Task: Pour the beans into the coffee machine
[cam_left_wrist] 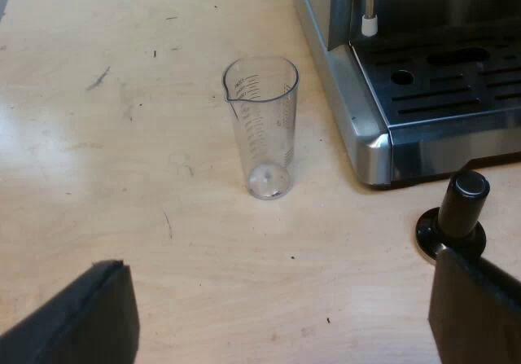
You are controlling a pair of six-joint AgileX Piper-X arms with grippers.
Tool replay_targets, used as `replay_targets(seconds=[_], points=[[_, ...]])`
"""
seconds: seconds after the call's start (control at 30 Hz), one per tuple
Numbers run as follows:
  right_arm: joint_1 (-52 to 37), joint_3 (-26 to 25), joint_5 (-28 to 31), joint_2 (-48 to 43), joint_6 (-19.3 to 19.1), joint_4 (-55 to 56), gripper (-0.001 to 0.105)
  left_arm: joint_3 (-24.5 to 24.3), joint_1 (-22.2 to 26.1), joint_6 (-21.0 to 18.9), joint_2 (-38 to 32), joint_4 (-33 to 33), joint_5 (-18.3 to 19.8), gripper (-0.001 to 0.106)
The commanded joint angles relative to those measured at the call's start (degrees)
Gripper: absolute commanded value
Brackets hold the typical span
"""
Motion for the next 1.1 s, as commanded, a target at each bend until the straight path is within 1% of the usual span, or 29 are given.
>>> replay_targets(seconds=[0.03,0.17,1.1], points=[[-0.26,0.81,-0.23,-2.74,-0.68,-0.32,0.069,-0.04,-0.06,-0.59,-2.22,-0.77,-0.12,0.076],[-0.26,2.25,-0.23,-2.74,-0.68,-0.47,0.069,-0.04,-0.06,-0.59,-2.22,-0.77,-0.12,0.076],[-0.26,2.26,-0.23,-2.62,-0.29,-0.76,0.069,-0.04,-0.06,-0.59,-2.22,-0.77,-0.12,0.076]])
